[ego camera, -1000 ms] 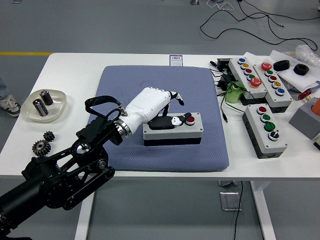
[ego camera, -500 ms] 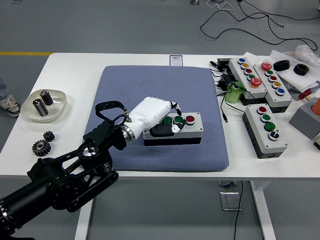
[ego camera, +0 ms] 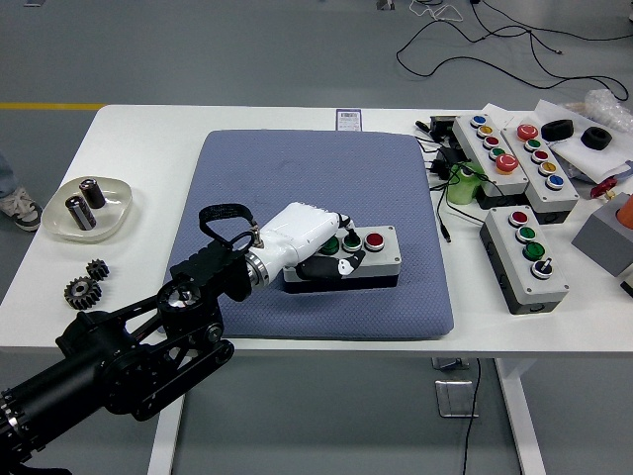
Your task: Pick up the button,place it on the desk,press the button,press the button
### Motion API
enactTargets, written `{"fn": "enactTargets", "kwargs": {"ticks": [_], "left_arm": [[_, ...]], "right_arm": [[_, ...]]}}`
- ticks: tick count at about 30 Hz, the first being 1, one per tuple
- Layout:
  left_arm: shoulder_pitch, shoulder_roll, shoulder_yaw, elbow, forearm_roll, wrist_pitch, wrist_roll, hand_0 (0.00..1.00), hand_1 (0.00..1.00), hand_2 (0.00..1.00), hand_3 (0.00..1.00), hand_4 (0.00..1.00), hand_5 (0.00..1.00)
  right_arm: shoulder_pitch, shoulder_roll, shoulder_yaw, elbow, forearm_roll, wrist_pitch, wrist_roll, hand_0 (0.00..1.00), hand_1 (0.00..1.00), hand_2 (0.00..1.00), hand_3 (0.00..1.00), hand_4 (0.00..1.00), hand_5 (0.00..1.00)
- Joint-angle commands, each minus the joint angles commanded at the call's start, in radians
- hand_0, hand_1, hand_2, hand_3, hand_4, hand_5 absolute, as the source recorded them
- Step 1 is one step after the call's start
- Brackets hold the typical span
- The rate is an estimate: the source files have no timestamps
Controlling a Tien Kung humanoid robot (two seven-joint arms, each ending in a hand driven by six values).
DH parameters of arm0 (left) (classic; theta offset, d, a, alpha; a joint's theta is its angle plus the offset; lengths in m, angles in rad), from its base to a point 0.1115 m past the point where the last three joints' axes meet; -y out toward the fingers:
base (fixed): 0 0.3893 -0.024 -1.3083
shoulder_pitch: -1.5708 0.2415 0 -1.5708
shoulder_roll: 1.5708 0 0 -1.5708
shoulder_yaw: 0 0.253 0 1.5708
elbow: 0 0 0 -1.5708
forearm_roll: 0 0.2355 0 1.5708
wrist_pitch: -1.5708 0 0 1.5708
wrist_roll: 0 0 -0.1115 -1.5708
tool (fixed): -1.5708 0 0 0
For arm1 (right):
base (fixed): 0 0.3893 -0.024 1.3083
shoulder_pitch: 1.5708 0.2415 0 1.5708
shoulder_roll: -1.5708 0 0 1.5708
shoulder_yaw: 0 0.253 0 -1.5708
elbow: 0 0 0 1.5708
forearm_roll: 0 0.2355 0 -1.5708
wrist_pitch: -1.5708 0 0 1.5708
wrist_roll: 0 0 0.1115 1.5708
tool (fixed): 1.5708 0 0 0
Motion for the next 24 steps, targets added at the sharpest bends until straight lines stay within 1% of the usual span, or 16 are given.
{"fn": "enactTargets", "kwargs": {"ticks": [2, 7, 9, 12, 17, 24], "left_arm": [[-0.001, -0.002, -0.005, -0.005, -0.004, 0.014, -0.001, 0.019, 0.002, 0.027, 0.637, 0.585, 0.798], [-0.005, -0.008, -0.018, -0.027, -0.022, 0.070, -0.006, 0.019, 0.002, 0.029, 0.643, 0.587, 0.802], [-0.008, -0.014, -0.020, -0.037, -0.029, 0.082, -0.009, 0.020, 0.002, 0.032, 0.647, 0.584, 0.813], [-0.013, -0.027, -0.014, -0.039, -0.036, 0.087, -0.013, 0.020, 0.002, 0.032, 0.647, 0.584, 0.813], [-0.025, -0.055, 0.005, -0.019, -0.037, 0.087, -0.012, 0.021, 0.002, 0.033, 0.647, 0.585, 0.813], [-0.050, -0.088, 0.021, 0.034, -0.028, 0.075, -0.008, 0.020, 0.002, 0.033, 0.647, 0.585, 0.813]], "right_arm": [[0.000, 0.000, -0.002, 0.000, 0.002, 0.000, 0.000, 0.674, 0.653, 0.678, 0.626, 0.308, 0.170], [0.000, -0.001, -0.004, 0.000, 0.004, 0.000, 0.000, 0.674, 0.653, 0.678, 0.626, 0.308, 0.170], [0.000, -0.001, -0.004, 0.000, 0.003, 0.001, 0.000, 0.674, 0.653, 0.678, 0.626, 0.308, 0.170], [0.000, -0.001, -0.006, 0.000, 0.004, 0.001, 0.000, 0.674, 0.653, 0.678, 0.626, 0.308, 0.170], [0.001, -0.001, -0.013, 0.000, 0.009, 0.000, 0.000, 0.674, 0.653, 0.678, 0.626, 0.309, 0.171], [0.002, -0.001, -0.021, 0.000, 0.016, 0.000, -0.001, 0.674, 0.653, 0.677, 0.624, 0.309, 0.171]]}}
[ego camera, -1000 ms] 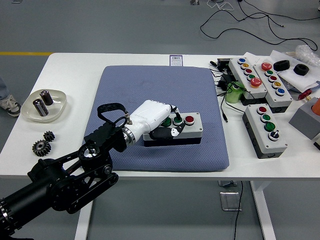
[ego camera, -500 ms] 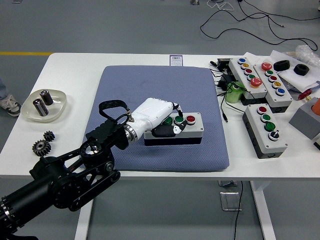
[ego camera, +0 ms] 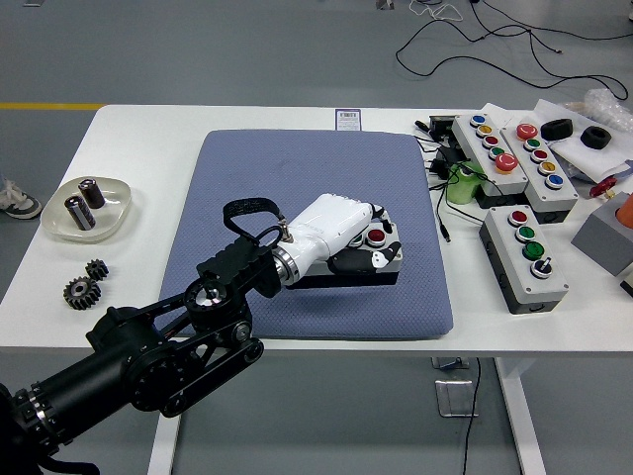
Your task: Pick up the button,place it on the desk,press the button,press the button
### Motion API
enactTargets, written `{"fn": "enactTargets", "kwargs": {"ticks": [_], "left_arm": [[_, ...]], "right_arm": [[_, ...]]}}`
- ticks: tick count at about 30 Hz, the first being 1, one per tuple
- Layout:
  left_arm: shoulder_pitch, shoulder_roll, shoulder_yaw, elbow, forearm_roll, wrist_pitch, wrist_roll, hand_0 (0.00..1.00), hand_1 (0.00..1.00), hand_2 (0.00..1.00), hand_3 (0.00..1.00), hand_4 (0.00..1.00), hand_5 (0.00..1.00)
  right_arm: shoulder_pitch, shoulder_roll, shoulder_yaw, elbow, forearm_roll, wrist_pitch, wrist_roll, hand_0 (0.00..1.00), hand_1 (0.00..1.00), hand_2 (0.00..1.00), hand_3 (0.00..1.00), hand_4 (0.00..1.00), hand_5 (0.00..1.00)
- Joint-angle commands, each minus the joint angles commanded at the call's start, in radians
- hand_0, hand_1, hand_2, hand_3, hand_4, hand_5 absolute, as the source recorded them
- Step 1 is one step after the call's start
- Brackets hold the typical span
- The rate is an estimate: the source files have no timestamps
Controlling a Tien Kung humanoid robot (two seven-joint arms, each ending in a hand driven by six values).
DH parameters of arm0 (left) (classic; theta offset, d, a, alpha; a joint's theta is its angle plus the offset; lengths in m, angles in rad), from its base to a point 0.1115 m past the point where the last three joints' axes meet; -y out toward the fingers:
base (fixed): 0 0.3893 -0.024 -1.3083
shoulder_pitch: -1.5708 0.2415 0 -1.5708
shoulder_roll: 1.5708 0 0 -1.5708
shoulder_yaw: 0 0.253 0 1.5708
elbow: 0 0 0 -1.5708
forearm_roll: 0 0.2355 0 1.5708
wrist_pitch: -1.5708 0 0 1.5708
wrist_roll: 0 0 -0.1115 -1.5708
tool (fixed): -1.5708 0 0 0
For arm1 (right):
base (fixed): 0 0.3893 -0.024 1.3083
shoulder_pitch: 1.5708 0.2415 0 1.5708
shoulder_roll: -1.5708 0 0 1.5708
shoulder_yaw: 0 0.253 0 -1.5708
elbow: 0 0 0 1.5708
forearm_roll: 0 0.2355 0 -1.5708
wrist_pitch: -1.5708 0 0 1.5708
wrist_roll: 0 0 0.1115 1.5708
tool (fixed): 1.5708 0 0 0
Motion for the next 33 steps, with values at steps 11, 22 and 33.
{"fn": "enactTargets", "kwargs": {"ticks": [11, 22, 33], "left_arm": [[-0.005, -0.005, 0.007, 0.054, 0.012, -0.032, 0.008, 0.020, 0.002, 0.032, 0.640, 0.589, 0.818], [0.000, 0.007, 0.031, 0.070, 0.018, -0.083, 0.014, 0.019, 0.002, 0.029, 0.625, 0.593, 0.829], [0.035, 0.024, -0.071, -0.023, -0.001, -0.034, 0.022, 0.020, 0.002, 0.069, 0.681, 0.600, 0.887]], "right_arm": [[0.000, -0.001, -0.006, 0.000, 0.006, 0.000, 0.000, 0.674, 0.653, 0.677, 0.624, 0.309, 0.171], [-0.002, -0.001, 0.006, 0.000, -0.003, 0.000, -0.001, 0.674, 0.653, 0.677, 0.624, 0.309, 0.171], [-0.004, 0.000, 0.016, 0.000, -0.011, 0.000, -0.002, 0.674, 0.654, 0.677, 0.625, 0.309, 0.171]]}}
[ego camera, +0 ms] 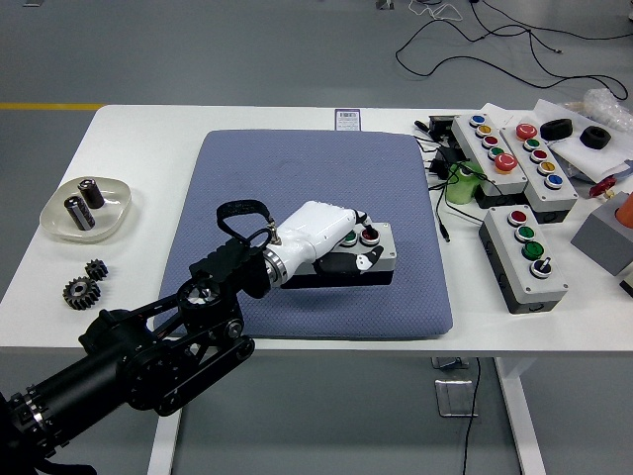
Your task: Pick up the button,place it on the desk,press the button,press the button
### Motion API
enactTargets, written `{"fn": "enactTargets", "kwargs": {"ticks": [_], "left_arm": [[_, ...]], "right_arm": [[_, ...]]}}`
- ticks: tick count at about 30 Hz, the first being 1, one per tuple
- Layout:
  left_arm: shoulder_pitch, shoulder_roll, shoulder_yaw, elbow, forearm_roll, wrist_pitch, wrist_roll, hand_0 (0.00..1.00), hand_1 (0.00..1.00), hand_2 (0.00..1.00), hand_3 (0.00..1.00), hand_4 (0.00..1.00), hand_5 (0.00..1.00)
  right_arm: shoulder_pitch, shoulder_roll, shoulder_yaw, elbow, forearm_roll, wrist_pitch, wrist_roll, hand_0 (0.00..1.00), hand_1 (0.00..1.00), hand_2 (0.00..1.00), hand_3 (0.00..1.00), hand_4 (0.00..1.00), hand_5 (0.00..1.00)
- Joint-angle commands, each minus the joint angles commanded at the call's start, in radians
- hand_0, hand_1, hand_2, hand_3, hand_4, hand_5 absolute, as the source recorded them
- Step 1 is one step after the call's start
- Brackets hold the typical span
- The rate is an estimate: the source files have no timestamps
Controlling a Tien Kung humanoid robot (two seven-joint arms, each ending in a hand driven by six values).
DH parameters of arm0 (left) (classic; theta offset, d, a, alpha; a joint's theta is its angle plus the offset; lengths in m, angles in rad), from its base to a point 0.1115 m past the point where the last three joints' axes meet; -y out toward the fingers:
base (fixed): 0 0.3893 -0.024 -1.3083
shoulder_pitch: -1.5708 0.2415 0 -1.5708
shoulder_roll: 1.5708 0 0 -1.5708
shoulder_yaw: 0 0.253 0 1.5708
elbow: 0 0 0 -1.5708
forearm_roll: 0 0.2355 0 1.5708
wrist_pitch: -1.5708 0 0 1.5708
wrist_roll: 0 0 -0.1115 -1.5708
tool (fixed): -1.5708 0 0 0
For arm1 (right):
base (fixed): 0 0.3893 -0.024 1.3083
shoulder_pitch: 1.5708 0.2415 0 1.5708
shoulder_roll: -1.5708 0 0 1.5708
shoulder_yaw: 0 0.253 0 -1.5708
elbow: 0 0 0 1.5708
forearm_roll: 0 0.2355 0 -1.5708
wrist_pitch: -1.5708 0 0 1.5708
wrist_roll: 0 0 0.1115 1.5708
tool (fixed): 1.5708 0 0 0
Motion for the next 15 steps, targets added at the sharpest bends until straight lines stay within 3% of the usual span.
{"fn": "enactTargets", "kwargs": {"ticks": [5, 6, 7, 11, 12, 13, 15], "left_arm": [[0.033, 0.014, -0.117, -0.075, -0.022, -0.056, 0.035, 0.020, 0.002, 0.069, 0.681, 0.600, 0.887], [0.041, 0.015, -0.150, -0.083, -0.016, -0.078, 0.045, 0.048, 0.187, 0.256, 0.754, 0.674, 0.998], [0.048, 0.017, -0.182, -0.087, -0.012, -0.092, 0.048, 0.048, 0.187, 0.256, 0.754, 0.674, 0.998], [0.071, 0.033, -0.264, -0.077, -0.063, -0.076, 0.059, 0.048, 0.187, 0.256, 0.754, 0.674, 0.998], [0.079, 0.035, -0.285, -0.070, -0.059, -0.061, 0.075, 0.048, 0.187, 0.256, 0.754, 0.674, 0.998], [0.088, 0.037, -0.317, -0.058, -0.043, -0.037, 0.108, 0.111, 0.296, 0.360, 0.764, 0.678, 0.998], [0.095, 0.039, -0.352, -0.037, -0.010, -0.015, 0.154, 0.111, 0.296, 0.360, 0.764, 0.678, 0.998]], "right_arm": [[-0.002, 0.001, 0.000, 0.000, 0.000, 0.000, 0.000, 0.674, 0.654, 0.677, 0.625, 0.309, 0.171], [-0.003, 0.001, 0.000, 0.000, 0.002, 0.000, 0.001, 0.674, 0.654, 0.677, 0.625, 0.309, 0.171], [-0.003, 0.001, 0.000, 0.000, 0.003, 0.000, 0.001, 0.674, 0.654, 0.677, 0.625, 0.309, 0.171], [-0.003, 0.001, 0.000, 0.000, 0.001, 0.000, 0.001, 0.674, 0.654, 0.677, 0.625, 0.309, 0.171], [-0.003, 0.001, 0.001, 0.000, 0.001, 0.000, 0.001, 0.674, 0.654, 0.677, 0.625, 0.309, 0.171], [-0.003, 0.002, 0.002, 0.000, 0.002, 0.000, 0.001, 0.674, 0.654, 0.677, 0.625, 0.309, 0.171], [-0.003, 0.002, 0.003, 0.000, 0.002, -0.001, 0.001, 0.674, 0.654, 0.677, 0.625, 0.309, 0.171]]}}
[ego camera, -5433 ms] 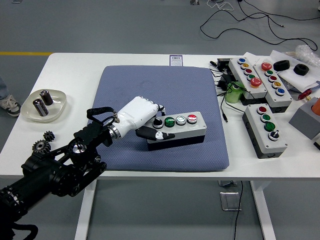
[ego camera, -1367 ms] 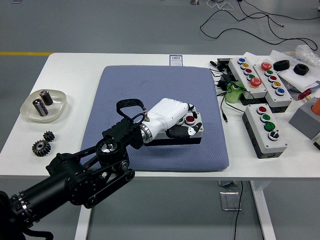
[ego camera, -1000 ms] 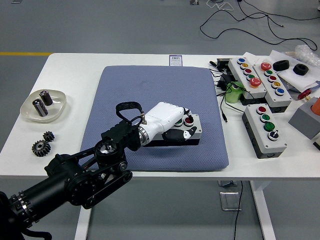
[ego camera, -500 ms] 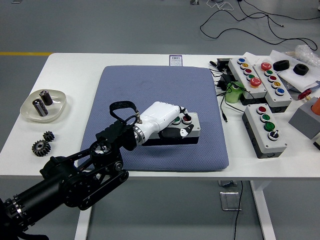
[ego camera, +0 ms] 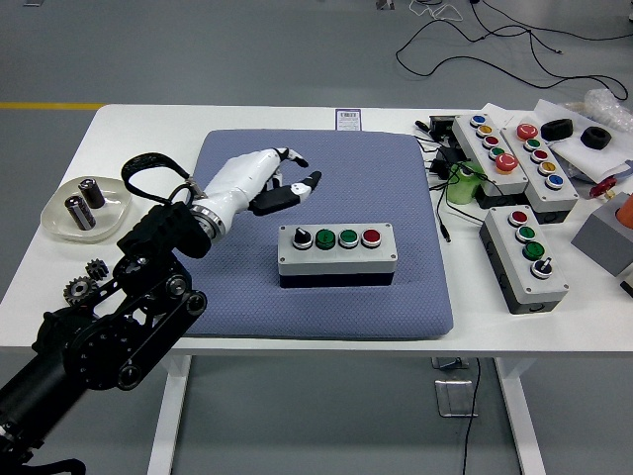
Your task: Pick up the button,place it on the desk,press the button,press the button
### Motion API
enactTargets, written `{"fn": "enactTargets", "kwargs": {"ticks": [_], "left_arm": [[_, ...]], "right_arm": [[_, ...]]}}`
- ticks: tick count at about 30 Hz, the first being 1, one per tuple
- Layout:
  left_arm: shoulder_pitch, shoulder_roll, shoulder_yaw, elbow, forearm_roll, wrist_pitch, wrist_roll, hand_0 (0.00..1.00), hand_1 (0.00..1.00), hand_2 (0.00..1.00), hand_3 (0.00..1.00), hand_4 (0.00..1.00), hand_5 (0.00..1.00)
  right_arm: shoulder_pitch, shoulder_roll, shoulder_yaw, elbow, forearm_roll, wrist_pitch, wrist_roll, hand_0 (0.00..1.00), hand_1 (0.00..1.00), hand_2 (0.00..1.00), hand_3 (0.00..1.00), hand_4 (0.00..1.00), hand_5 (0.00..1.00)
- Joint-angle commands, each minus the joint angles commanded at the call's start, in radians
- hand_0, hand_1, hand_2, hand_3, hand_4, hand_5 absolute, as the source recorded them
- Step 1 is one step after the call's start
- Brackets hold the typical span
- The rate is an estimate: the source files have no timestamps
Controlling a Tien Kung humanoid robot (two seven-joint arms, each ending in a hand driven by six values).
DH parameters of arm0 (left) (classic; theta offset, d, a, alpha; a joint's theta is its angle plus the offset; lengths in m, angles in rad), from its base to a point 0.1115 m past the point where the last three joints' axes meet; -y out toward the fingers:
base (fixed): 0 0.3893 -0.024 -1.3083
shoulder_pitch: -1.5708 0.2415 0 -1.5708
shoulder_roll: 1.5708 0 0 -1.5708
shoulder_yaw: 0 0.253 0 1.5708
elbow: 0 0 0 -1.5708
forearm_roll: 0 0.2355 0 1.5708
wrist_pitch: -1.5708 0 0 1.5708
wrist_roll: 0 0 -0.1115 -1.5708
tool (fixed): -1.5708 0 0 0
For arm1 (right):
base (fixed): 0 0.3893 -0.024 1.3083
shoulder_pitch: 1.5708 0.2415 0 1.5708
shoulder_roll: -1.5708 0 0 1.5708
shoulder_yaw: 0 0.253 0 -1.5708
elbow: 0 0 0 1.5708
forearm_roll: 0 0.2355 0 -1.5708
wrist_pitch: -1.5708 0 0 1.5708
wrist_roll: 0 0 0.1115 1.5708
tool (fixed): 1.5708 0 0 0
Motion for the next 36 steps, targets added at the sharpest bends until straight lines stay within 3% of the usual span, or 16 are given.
{"fn": "enactTargets", "kwargs": {"ticks": [3, 4, 6, 9, 10, 15, 16, 21, 22, 36], "left_arm": [[0.005, 0.005, -0.052, 0.043, 0.095, -0.028, 0.095, 0.111, 0.296, 0.360, 0.764, 0.678, 0.998], [0.006, 0.010, -0.066, 0.065, 0.142, -0.061, 0.145, 0.186, 0.410, 0.481, 0.774, 0.705, 0.998], [0.005, 0.015, -0.070, 0.092, 0.189, -0.088, 0.193, 0.186, 0.410, 0.481, 0.774, 0.705, 0.998], [0.005, 0.015, -0.066, 0.123, 0.189, -0.106, 0.237, 0.186, 0.410, 0.481, 0.774, 0.705, 0.998], [0.006, 0.012, -0.064, 0.133, 0.189, -0.106, 0.251, 0.193, 0.414, 0.479, 0.767, 0.912, 0.965], [0.005, 0.000, -0.057, 0.176, 0.189, -0.116, 0.301, 0.193, 0.414, 0.479, 0.767, 0.912, 0.965], [0.003, -0.001, -0.052, 0.186, 0.189, -0.126, 0.313, 0.111, 0.193, 0.260, 0.717, 0.922, 0.993], [-0.009, -0.003, -0.030, 0.213, 0.189, -0.141, 0.332, 0.111, 0.193, 0.260, 0.717, 0.922, 0.993], [-0.012, -0.003, -0.027, 0.217, 0.189, -0.142, 0.332, 0.067, 0.119, 0.187, 0.649, 0.945, 0.993], [-0.042, -0.009, -0.006, 0.276, 0.189, -0.162, 0.332, 0.039, 0.073, 0.142, 0.595, 0.957, 0.939]], "right_arm": [[0.001, 0.001, 0.004, 0.000, -0.003, 0.000, 0.000, 0.674, 0.654, 0.677, 0.625, 0.309, 0.171], [0.001, 0.001, 0.006, 0.000, -0.004, 0.000, 0.000, 0.674, 0.654, 0.677, 0.625, 0.309, 0.171], [0.003, 0.001, 0.008, 0.000, -0.005, 0.000, 0.000, 0.674, 0.654, 0.677, 0.625, 0.309, 0.171], [0.006, 0.001, 0.012, 0.000, -0.011, 0.000, 0.000, 0.674, 0.654, 0.677, 0.625, 0.309, 0.171], [0.007, 0.001, 0.013, 0.000, -0.012, 0.000, 0.001, 0.674, 0.654, 0.677, 0.626, 0.309, 0.171], [0.009, 0.003, 0.012, 0.000, -0.012, 0.000, 0.000, 0.674, 0.654, 0.677, 0.626, 0.309, 0.171], [0.010, 0.003, 0.011, 0.000, -0.010, 0.000, 0.000, 0.674, 0.654, 0.677, 0.626, 0.309, 0.171], [0.010, 0.003, 0.011, 0.000, -0.009, 0.000, 0.001, 0.674, 0.654, 0.677, 0.626, 0.309, 0.171], [0.010, 0.003, 0.012, 0.000, -0.010, 0.000, 0.001, 0.674, 0.653, 0.679, 0.626, 0.309, 0.171], [0.010, 0.003, 0.016, 0.000, -0.016, 0.000, 0.001, 0.673, 0.653, 0.677, 0.625, 0.309, 0.171]]}}
